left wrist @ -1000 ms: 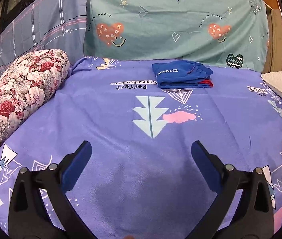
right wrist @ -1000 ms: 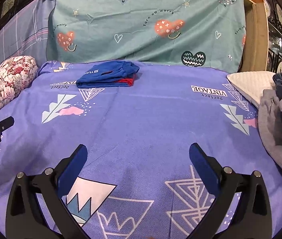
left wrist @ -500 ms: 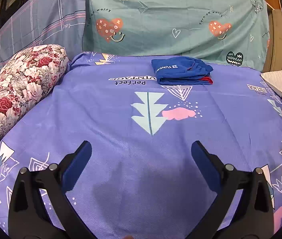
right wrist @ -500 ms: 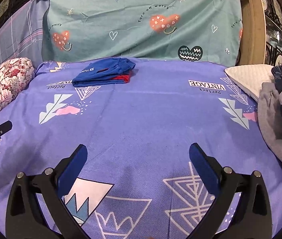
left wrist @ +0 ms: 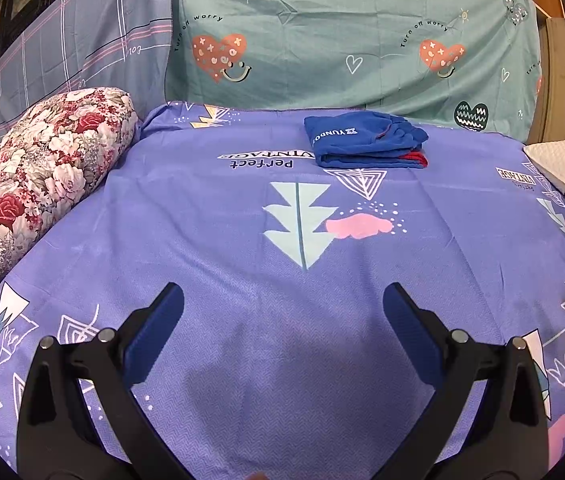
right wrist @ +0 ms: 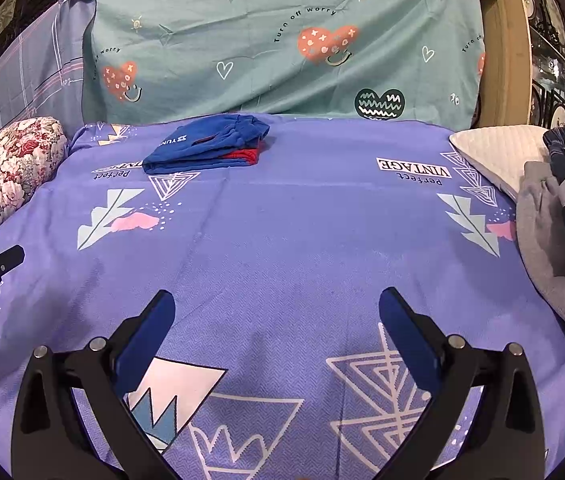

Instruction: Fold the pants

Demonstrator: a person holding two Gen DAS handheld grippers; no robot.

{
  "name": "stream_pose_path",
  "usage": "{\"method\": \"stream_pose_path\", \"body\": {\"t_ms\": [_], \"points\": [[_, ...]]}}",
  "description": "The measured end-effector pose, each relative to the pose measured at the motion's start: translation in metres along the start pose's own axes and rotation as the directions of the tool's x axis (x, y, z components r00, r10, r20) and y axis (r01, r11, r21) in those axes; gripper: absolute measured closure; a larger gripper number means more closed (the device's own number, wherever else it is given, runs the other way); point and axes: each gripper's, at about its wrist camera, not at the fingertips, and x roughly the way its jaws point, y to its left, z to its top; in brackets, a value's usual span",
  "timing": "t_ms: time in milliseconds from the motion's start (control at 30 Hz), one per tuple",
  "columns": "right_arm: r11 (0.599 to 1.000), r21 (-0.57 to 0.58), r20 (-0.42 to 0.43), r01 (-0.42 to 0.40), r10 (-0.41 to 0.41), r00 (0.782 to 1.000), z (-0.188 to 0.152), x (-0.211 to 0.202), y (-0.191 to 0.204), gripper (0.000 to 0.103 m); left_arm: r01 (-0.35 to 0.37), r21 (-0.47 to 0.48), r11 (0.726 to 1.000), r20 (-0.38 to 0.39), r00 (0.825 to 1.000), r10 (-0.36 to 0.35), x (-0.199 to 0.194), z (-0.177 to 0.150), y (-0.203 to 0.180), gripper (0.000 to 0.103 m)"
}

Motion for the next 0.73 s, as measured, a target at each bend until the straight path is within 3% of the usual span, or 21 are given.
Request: {"method": "stream_pose_path", "body": {"t_ms": [733], "points": [[1.000,0.003,-0.002,-0.001,0.001,1.000,0.0002,0.0003,-0.0017,0.001,0.002,-0.015,1.000,0.004,1.000,-0.002,-0.0040,-0.0002,0.0013,0.002]]}}
